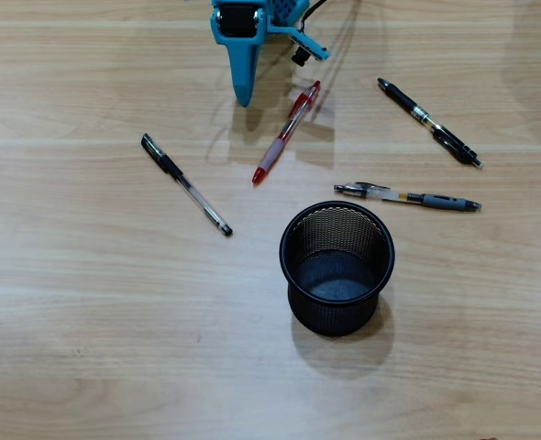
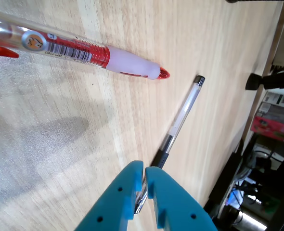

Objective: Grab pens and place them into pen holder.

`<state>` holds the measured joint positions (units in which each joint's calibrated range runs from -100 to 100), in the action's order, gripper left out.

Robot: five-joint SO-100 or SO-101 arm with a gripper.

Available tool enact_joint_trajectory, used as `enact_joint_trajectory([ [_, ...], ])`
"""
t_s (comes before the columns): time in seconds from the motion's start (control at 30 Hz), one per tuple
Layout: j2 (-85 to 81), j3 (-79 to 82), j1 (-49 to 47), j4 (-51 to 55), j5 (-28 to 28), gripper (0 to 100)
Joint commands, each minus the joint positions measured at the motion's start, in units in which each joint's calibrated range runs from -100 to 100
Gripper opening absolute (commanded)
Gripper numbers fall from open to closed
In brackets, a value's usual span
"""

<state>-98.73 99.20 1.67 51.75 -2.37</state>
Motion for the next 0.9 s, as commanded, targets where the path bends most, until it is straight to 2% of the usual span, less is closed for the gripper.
enact_joint_trajectory([
  [0.0, -0.8, 0.3, 1.0, 0.1, 0.0, 2],
  [0.87, -0.8, 0.3, 0.3, 0.1, 0.1, 2],
])
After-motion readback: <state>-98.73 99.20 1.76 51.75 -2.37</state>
